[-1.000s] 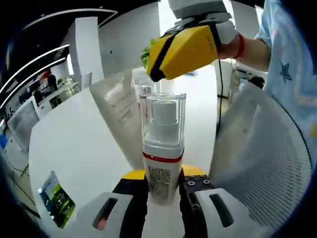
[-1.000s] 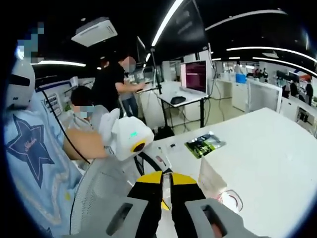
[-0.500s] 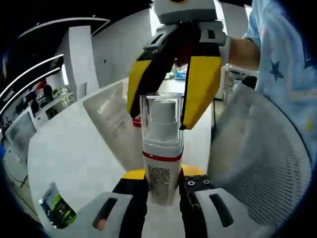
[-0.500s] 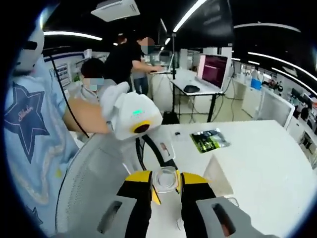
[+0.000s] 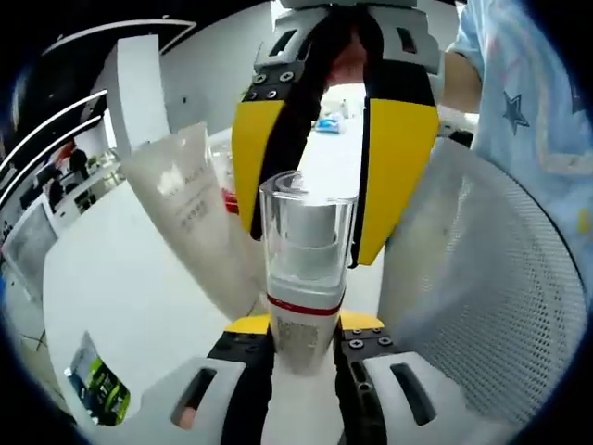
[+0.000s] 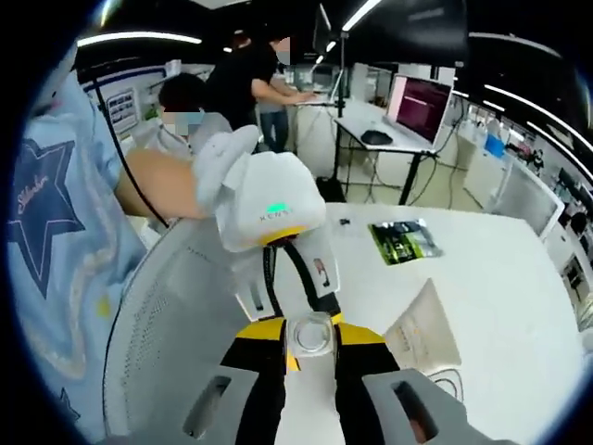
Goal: Arrange the skincare products in the storage area until every visible bottle or jar stands upright without overlapping.
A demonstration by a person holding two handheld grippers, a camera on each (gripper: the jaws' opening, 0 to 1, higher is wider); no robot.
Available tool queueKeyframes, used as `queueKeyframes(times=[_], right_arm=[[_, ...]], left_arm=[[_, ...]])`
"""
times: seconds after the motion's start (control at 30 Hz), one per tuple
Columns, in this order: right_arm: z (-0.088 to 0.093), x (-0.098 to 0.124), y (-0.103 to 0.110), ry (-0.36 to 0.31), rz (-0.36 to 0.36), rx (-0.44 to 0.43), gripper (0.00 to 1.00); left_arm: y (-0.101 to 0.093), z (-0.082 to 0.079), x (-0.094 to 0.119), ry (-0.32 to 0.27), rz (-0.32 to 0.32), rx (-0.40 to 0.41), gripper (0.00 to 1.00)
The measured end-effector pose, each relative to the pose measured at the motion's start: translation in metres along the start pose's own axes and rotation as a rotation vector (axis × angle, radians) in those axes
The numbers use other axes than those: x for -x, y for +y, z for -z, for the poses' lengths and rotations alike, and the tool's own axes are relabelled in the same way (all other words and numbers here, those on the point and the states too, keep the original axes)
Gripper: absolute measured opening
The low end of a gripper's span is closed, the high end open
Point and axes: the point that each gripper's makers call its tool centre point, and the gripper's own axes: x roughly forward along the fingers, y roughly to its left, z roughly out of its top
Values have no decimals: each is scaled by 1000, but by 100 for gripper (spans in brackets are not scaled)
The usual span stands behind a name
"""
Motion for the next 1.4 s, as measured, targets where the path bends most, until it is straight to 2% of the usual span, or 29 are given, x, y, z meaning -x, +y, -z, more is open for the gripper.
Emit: queueKeyframes(times=[0.13, 0.2, 0.37, 0.47, 0.57, 0.7, 0.73, 1.17, 1.4], right_arm=[[5, 2, -6, 33, 27, 10, 12], [8, 2, -10, 51, 47, 10, 12], [22, -5, -15, 135, 88, 35, 12], [35, -12, -15, 219, 97, 75, 13], [42, -22, -18, 268, 113, 124, 13], [45, -28, -18, 274, 102, 125, 13], [42, -28, -19, 251, 95, 113, 13], [48, -22, -24, 245, 76, 44, 13], [49, -20, -24, 255, 79, 59, 13]], left_arm=[[6, 7, -1, 33, -34, -3, 23], [11, 14, -2, 74, -61, -8, 22], [16, 26, -4, 138, -99, -50, 17], [15, 30, -7, 157, -88, -36, 18], [14, 37, -9, 190, -81, -43, 19], [15, 40, -8, 208, -88, -44, 19], [15, 40, -7, 205, -89, -41, 19], [16, 44, -7, 220, -91, -30, 19], [17, 45, -7, 226, -96, -31, 19]])
